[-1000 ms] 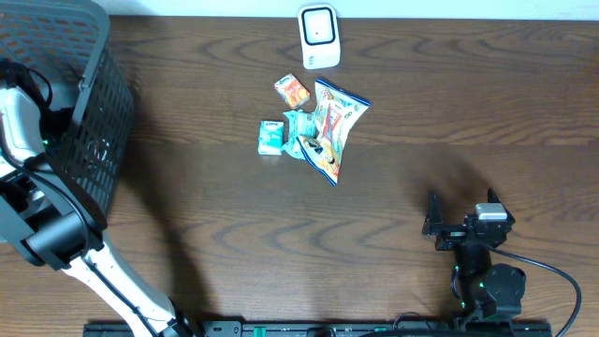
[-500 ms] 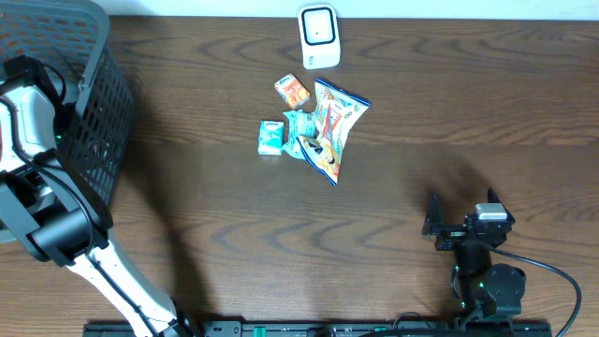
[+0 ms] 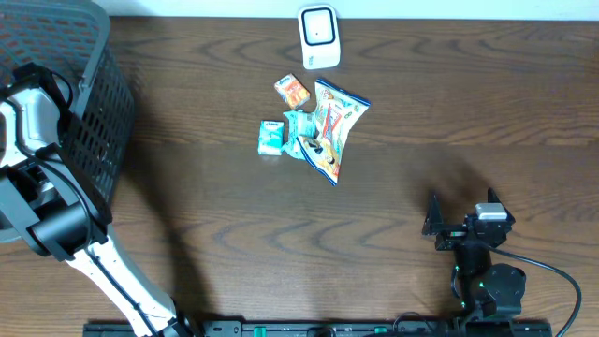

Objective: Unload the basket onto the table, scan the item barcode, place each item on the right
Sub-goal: 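Carry the ointment box to the table beside the pile and release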

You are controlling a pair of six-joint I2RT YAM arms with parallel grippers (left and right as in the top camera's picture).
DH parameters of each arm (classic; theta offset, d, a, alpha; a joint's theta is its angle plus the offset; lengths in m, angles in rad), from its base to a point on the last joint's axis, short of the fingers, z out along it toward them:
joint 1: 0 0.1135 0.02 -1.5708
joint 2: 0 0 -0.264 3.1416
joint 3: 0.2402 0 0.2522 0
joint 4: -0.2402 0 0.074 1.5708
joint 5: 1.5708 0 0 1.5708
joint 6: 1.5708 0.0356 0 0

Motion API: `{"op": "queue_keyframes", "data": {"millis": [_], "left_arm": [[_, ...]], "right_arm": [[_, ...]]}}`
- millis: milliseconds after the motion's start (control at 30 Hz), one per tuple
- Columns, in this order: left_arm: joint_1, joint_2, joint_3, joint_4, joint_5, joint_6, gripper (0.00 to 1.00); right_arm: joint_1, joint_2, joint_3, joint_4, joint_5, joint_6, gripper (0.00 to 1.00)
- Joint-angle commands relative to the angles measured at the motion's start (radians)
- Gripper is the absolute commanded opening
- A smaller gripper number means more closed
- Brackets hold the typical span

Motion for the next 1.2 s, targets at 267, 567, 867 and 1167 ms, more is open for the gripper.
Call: {"op": "queue_keyframes", "data": {"millis": [267, 567, 867, 1167], "left_arm": [[0.005, -0.033, 0.042, -0.026, -0.035, 0.073, 0.63], [0.016, -0.307, 0.062, 0.026, -0.035, 0.072, 0.56], [0.029, -0.723, 0.062, 0.198, -0.035, 0.031, 0.58], [-0.055, -0.927, 0.061, 0.226, 0.168, 0.054, 0.58]], "right_arm": [[-0.007, -0.004, -0.002, -0.003, 0.002, -0.014, 0.99], [-0.007, -0.004, -0.002, -0.003, 0.002, -0.014, 0.99], [-0.007, -0.004, -0.002, -0.003, 0.002, -0.014, 0.99], [-0.007, -0.004, -0.002, -0.003, 0.002, -0.014, 0.99]]}}
